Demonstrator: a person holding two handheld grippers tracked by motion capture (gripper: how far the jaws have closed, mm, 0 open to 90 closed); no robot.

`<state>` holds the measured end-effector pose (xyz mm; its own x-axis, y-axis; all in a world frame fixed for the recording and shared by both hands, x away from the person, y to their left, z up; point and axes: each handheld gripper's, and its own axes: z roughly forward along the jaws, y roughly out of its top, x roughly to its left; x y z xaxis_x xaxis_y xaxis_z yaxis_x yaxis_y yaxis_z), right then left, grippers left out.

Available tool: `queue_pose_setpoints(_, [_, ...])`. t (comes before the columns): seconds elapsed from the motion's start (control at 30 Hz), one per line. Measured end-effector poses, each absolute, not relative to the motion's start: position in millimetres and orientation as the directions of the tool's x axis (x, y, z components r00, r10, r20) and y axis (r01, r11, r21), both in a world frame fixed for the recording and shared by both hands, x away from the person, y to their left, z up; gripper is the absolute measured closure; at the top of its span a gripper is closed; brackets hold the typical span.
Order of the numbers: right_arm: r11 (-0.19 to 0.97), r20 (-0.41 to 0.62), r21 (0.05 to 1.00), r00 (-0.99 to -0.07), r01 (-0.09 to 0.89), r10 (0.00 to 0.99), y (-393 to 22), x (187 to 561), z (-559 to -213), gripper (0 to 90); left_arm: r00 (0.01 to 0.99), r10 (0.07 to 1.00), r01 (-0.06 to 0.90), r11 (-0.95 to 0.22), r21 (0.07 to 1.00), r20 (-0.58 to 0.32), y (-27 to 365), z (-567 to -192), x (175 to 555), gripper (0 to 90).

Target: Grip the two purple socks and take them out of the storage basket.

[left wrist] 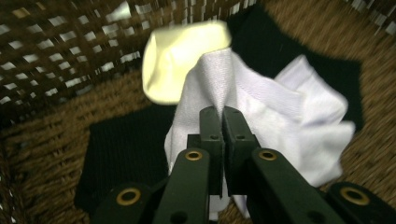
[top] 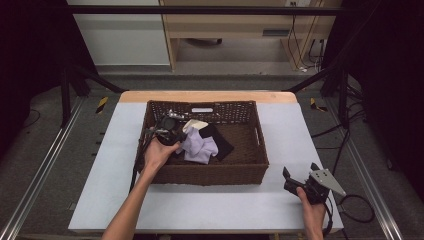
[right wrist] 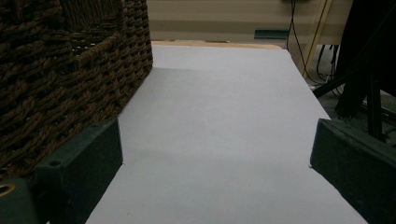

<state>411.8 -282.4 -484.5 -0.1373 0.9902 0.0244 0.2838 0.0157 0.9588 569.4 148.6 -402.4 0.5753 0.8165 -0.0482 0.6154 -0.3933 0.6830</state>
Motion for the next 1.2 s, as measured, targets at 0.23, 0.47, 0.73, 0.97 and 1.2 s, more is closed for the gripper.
queue_pose_setpoints(0.23, [0.014,0.027,0.958,-0.138,0.285,0.99,-282.6,412.2,-484.6,2.8,0.6,0.798,0.47,-0.296,0.832,-0.054,153.8,-381.0,554.8,87.3])
queue_pose_setpoints(0.47, [0.012,0.028,0.958,-0.136,0.286,0.99,-282.7,412.0,-484.5,2.8,0.618,0.784,0.374,-0.229,0.898,-0.057,158.7,-357.5,535.5,87.3])
queue_pose_setpoints(0.73, [0.013,0.027,0.958,-0.136,0.287,0.99,-282.8,412.2,-484.5,2.8,0.619,0.783,0.32,-0.188,0.928,-0.055,165.6,-332.7,510.3,87.2])
queue_pose_setpoints(0.97, [0.012,0.028,0.958,-0.136,0.286,0.99,-282.6,412.1,-484.6,2.8,0.673,0.738,0.263,-0.169,0.95,-0.055,183.9,-312.7,469.5,87.2])
queue_pose_setpoints(1.2, [0.016,0.024,0.958,-0.136,0.287,0.99,-282.4,412.3,-484.6,2.8,0.711,0.702,0.223,-0.163,0.961,-0.046,202.0,-302.4,435.2,87.1])
